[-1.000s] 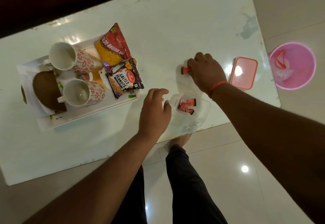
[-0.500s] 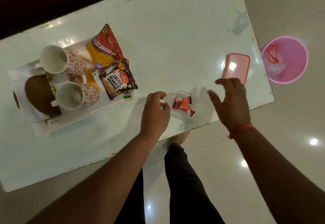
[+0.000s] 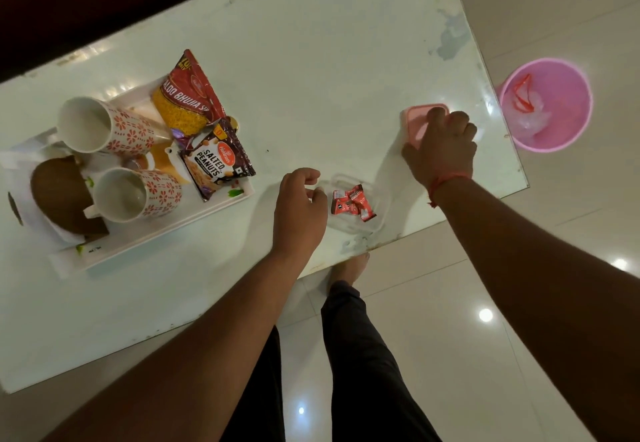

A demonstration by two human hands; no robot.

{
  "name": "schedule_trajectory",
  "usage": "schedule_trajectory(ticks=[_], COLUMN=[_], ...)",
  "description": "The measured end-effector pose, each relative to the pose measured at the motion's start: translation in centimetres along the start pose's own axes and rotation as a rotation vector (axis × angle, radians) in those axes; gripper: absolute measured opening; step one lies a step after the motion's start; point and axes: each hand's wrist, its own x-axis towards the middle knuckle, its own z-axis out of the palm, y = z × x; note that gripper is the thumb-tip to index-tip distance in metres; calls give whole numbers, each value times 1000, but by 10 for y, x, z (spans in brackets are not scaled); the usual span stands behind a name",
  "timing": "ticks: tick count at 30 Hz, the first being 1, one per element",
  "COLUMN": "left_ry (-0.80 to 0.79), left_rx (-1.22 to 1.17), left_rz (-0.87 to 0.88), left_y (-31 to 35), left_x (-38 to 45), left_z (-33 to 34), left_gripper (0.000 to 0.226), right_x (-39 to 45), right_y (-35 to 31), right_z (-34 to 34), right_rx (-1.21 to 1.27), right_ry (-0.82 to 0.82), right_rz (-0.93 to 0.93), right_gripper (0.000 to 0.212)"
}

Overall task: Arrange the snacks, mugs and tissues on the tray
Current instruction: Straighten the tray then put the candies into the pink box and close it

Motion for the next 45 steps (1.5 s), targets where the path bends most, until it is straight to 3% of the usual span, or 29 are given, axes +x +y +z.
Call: schedule_trajectory(ticks=[4,7,10,13,15,19,22,24,28,36,45], left_ry=[1,-15,-85,-154,-145,-53,-10,29,78,106,53], left_rx=[-66,-174,-273,-174,-145,-75,31,107,188,324,233], left_rz=[-19,-20,18,47,19,-41,-37,-27,-22,43,30], left_y=[5,12,20,24,24,16,12,9,8,10,7], left_x=[4,5,4,0,-4,-11,-19,-22,-25,-19,-13], left_z=[-1,-7,-16,-19,-17,-13,-5,2,10,15,13], left_gripper=[22,23,26,14,8,8,11,11,17,12,10], right_x=[-17,-42,-68,-87,-95,-109,-126,-135,-144,-146,-142], right_y=[-20,-30,-27,-21,-18,-18,-22,-25,-32,-34,-25], right_z=[-18,-42,-46,-42,-36,-21,-9,-1,15,29,29], right_rx=[678,1143,1408,1555,1513,1461,1148,916,768,729,778], right_ry=[-149,-435,-714,-806,-762,-464,-222,-141,-84,-66,-103], right_rz=[42,16,49,232,280,467,402,315,280,308,339], right_gripper=[52,40,36,27,24,17,15,25,39,36,40])
